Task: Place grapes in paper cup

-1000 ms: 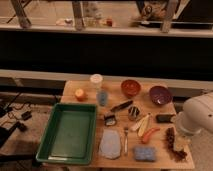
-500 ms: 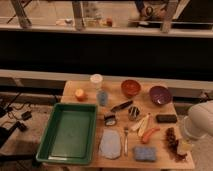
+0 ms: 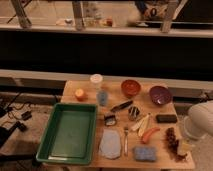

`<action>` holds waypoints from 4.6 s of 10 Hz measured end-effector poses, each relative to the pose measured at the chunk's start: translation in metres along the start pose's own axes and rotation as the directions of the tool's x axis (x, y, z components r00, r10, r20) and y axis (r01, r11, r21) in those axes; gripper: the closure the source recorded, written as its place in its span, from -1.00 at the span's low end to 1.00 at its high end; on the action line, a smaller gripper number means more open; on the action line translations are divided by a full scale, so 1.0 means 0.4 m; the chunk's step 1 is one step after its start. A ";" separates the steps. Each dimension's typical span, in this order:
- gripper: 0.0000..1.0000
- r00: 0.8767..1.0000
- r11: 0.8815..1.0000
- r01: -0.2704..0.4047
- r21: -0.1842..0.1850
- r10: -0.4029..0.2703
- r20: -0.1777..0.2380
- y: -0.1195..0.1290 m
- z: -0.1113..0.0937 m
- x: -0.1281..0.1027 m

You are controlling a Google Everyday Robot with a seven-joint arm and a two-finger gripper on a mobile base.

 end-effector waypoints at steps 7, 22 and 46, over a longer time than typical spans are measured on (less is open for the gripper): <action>-0.60 1.000 1.000 -0.019 -0.006 0.019 0.011 0.072 0.029 0.022; -0.60 0.998 0.999 -0.051 -0.008 0.051 -0.031 -0.004 0.187 0.115; 0.62 1.000 0.995 0.016 -0.103 -0.015 0.010 0.077 0.264 0.048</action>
